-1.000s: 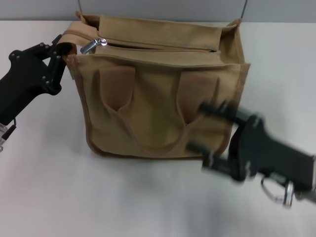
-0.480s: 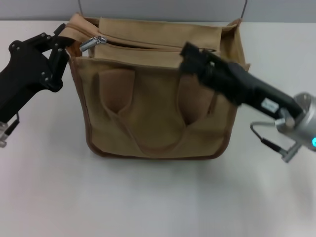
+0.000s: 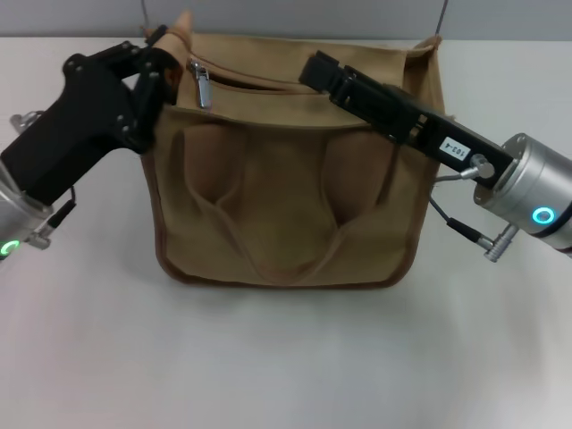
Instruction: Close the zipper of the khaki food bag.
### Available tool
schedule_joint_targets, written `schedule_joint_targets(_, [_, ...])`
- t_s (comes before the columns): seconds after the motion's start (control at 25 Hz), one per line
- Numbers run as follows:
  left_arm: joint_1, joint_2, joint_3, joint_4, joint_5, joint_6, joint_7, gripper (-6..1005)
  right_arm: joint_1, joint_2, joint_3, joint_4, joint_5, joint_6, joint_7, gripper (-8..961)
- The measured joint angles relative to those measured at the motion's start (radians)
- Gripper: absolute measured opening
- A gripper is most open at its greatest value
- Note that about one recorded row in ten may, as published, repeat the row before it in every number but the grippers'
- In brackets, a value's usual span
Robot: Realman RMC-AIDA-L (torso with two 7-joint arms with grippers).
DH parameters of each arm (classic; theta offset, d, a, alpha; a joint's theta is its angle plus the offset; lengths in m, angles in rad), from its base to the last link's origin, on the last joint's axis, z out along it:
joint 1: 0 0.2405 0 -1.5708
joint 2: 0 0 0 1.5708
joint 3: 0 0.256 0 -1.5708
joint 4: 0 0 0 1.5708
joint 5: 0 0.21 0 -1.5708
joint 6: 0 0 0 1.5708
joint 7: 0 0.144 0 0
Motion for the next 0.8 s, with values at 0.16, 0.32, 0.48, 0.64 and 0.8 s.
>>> schedule_joint_targets(0.16, [-0.015,-0.001,0.010,-0.005,0.000,-0.007,0.000,33,0.030,0.000,-0.013,0.003,-0.005,0.022,0.009,730])
schedule_joint_targets(0.32, [-0.023,-0.001,0.011,-0.006,0.000,-0.010,-0.002,33,0.060,0.000,-0.018,0.004,-0.007,0.053,0.072,730])
schedule_joint_targets(0.48, [-0.034,-0.002,0.011,-0.007,-0.002,-0.011,-0.015,33,0.079,0.000,-0.030,0.002,-0.016,0.081,0.179,729])
schedule_joint_targets(0.64, [-0.047,-0.002,0.012,-0.007,0.000,-0.011,-0.017,33,0.113,0.000,-0.071,-0.004,-0.023,0.136,0.244,729])
schedule_joint_targets(0.8, [-0.054,-0.002,0.014,-0.007,0.000,-0.011,-0.017,34,0.123,0.000,-0.069,-0.003,-0.021,0.164,0.225,729])
